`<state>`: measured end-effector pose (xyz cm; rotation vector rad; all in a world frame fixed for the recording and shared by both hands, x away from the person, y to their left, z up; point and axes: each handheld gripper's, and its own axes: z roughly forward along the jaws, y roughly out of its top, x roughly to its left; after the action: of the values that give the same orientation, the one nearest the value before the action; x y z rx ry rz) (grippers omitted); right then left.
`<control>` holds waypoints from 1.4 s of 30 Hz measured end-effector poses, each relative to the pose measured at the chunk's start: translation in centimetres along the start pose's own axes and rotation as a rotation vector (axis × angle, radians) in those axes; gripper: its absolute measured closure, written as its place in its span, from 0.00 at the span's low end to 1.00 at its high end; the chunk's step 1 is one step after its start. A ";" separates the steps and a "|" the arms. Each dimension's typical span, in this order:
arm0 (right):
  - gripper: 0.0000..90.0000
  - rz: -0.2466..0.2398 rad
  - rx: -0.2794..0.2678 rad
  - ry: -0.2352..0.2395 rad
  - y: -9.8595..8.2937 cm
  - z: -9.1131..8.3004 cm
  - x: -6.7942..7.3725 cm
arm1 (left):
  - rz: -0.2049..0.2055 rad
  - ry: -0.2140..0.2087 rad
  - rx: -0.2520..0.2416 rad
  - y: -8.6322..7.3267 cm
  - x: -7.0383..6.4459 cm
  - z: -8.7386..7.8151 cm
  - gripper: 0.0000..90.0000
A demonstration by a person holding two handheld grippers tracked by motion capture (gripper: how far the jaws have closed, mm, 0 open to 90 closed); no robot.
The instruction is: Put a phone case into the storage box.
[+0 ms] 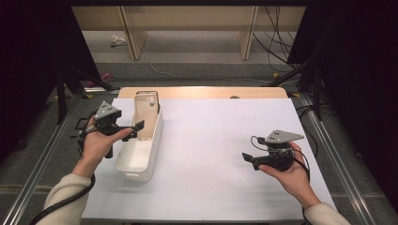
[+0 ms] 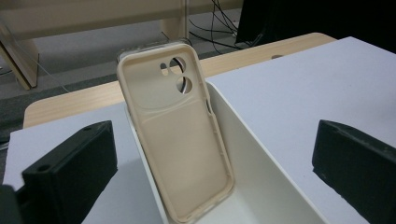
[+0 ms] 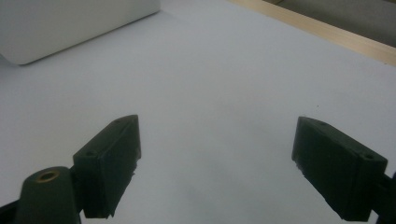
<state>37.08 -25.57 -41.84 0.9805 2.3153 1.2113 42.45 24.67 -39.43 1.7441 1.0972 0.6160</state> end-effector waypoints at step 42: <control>0.18 0.001 -0.008 0.014 -0.1 0.0 0.1 | 0.105 -0.088 -0.100 -5.7 -5.8 -4.6 0.00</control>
<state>36.99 -25.54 -41.90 0.9739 2.3187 1.2308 33.78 22.47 -42.28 1.7337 0.9037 0.6413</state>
